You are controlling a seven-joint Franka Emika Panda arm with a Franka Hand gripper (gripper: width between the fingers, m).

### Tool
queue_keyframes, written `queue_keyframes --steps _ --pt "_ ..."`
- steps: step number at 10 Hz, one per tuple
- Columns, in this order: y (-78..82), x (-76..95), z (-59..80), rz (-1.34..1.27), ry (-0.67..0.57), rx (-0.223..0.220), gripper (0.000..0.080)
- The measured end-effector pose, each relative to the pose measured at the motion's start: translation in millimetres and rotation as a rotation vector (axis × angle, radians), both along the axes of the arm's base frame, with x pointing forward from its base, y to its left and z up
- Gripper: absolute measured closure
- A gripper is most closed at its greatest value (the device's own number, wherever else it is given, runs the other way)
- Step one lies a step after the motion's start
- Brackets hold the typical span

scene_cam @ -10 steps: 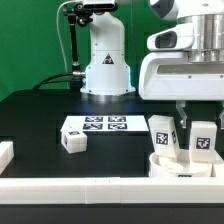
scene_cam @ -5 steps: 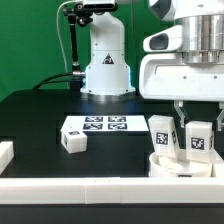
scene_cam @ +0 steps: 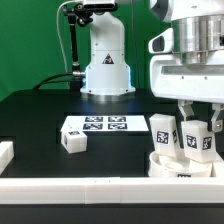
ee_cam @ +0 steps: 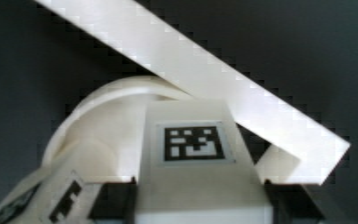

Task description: Assemble stool

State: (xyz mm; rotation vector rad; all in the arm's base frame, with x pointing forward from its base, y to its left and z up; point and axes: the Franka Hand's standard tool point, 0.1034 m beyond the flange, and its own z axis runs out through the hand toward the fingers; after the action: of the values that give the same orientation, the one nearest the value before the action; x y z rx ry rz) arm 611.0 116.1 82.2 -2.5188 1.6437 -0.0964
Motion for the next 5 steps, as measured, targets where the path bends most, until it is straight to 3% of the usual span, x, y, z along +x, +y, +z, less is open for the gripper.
queue_keyframes --steps 5 --pt "2.5 -0.4 -0.5 -0.502 0.043 0.131 0.0462"
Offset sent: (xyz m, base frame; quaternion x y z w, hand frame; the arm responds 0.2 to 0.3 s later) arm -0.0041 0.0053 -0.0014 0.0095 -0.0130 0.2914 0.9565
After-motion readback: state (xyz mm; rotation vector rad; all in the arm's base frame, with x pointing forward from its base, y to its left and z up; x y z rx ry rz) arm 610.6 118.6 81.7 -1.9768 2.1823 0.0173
